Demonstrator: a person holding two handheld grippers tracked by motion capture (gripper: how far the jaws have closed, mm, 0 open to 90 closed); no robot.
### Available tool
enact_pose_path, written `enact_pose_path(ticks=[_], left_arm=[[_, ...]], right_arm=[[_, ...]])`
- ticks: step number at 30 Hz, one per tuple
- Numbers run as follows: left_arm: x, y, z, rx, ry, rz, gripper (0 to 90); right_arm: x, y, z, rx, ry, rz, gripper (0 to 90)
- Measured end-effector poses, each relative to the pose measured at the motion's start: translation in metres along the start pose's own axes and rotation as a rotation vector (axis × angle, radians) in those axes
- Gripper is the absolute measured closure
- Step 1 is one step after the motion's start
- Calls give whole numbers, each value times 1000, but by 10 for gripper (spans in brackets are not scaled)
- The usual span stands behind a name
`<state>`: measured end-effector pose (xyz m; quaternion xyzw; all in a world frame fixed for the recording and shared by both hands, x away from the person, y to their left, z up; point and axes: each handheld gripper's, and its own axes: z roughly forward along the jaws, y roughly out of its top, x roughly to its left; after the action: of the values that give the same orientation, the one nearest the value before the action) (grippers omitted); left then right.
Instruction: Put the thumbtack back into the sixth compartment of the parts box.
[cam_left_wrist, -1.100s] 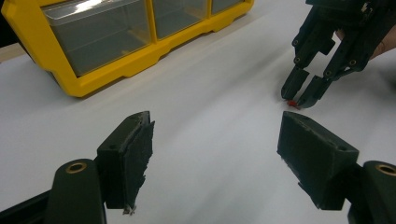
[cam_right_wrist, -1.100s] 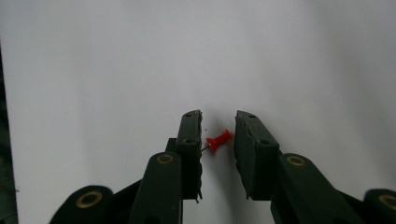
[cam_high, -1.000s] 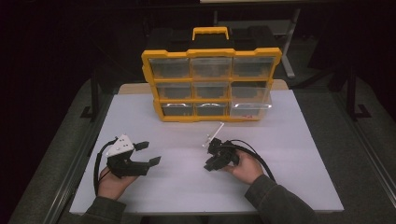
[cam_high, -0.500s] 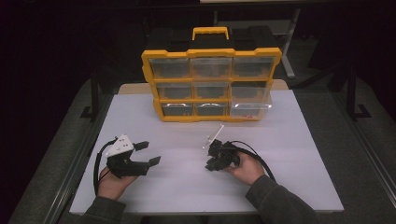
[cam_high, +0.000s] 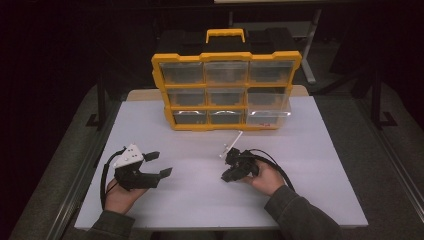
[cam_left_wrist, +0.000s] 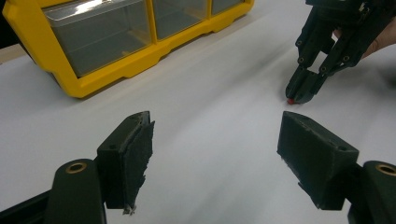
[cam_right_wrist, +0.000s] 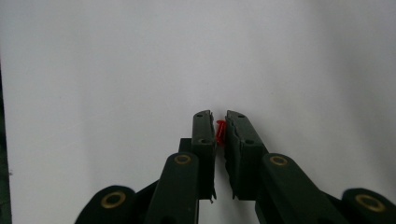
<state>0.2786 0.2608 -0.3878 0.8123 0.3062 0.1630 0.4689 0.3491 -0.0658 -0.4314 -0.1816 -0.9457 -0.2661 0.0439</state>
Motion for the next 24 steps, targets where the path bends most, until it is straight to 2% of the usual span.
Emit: enact_pose_path(ticks=[7, 15, 24], left_arm=[[1, 0, -1, 2, 1, 10, 261], [0, 0, 0, 2, 0, 5, 261], [1, 0, -1, 7, -1, 10, 261]], right_arm=[[-2, 1, -4, -4, 12, -3, 809], [-7, 1, -10, -30, 48, 22, 811], [-10, 10, -26, -58, 62, 2, 811]])
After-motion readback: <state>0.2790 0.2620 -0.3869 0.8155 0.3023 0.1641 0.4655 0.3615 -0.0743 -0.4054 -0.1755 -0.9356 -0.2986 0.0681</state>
